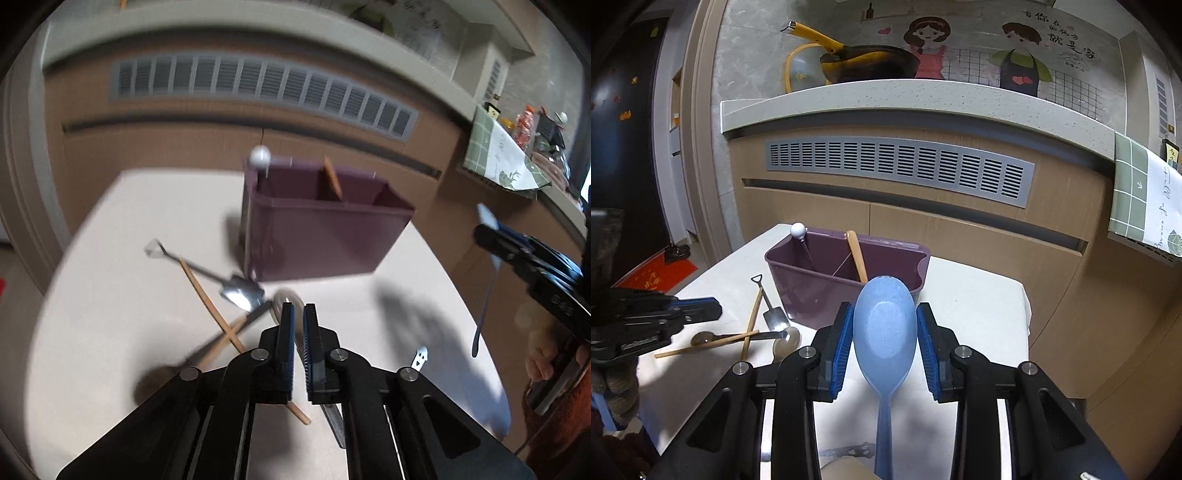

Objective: Organize utensils
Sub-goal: 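Lift the brown spoon with the left tool while the right tool lifts the blue spoon, then lower both spoons into the purple holder and open both tools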

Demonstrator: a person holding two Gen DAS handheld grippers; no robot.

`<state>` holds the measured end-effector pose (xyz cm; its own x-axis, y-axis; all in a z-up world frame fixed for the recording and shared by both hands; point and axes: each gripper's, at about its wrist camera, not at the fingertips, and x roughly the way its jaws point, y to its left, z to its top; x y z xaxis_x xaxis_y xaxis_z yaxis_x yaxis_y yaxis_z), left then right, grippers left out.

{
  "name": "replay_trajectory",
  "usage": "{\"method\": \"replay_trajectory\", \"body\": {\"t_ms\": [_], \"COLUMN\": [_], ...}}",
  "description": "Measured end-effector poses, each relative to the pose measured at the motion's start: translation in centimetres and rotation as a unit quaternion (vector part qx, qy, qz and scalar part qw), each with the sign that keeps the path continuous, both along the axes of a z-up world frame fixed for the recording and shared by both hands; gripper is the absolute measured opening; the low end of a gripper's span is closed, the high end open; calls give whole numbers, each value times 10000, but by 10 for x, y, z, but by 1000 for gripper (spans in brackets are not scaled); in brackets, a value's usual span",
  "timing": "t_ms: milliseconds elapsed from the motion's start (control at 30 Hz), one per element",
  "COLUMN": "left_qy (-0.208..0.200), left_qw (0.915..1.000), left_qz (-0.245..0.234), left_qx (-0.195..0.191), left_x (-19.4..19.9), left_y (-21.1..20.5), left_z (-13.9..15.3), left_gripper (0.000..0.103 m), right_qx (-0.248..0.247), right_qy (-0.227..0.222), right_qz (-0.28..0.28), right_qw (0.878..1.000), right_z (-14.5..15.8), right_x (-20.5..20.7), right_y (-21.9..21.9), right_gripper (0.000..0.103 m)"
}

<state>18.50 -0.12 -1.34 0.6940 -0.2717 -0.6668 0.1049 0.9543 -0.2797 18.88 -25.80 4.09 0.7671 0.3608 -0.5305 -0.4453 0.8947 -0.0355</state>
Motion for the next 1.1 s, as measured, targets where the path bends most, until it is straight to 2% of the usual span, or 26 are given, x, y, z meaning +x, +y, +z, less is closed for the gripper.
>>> {"method": "replay_trajectory", "body": {"t_ms": [67, 100, 167, 300, 367, 500, 600, 633, 767, 900, 1000, 1100], "left_qy": [214, 339, 557, 988, 1052, 932, 769, 718, 473, -119, -635, -1118], "left_qw": [9997, 9992, 9982, 9948, 9937, 9920, 9882, 9886, 9947, 9990, 9978, 9934], "left_qz": [3, -4, 3, 175, 292, 486, 501, 439, 201, 19, 94, 246], "left_qx": [-153, -197, -218, 158, 256, 703, 1230, 1248, 895, 437, 175, 121], "left_x": [11, 17, 29, 49, 54, 66, 69, 67, 50, 19, -4, -23], "left_y": [-3, -6, -17, -36, -41, -54, -67, -69, -66, -54, -36, -24], "left_z": [-14, -20, -32, -52, -58, -60, -61, -61, -50, -24, -4, 15], "left_gripper": [35, 40, 41, 41, 41, 41, 33, 33, 33, 33, 32, 32], "right_qx": [13, 33, 67, 64, 127, 173, 121, 104, 66, 31, 67, 149], "right_qy": [49, 86, 142, 152, 196, 188, 77, 48, -7, 62, 82, 79], "right_qz": [9, 27, 44, -3, -8, -132, -237, -240, -169, -175, -189, -224], "right_qw": [10000, 10000, 9999, 9999, 9997, 9996, 9996, 9996, 9998, 9998, 9998, 9996], "right_z": [-2, -4, -7, -13, -15, -18, -18, -18, -17, -19, -19, -15], "right_x": [0, 0, 0, -2, -1, 0, 0, 0, -2, 1, 1, 2], "right_y": [0, -1, -1, -3, -6, -9, -7, -6, -3, -2, -3, -3], "right_gripper": [31, 31, 31, 31, 31, 31, 31, 31, 31, 31, 31, 31]}}
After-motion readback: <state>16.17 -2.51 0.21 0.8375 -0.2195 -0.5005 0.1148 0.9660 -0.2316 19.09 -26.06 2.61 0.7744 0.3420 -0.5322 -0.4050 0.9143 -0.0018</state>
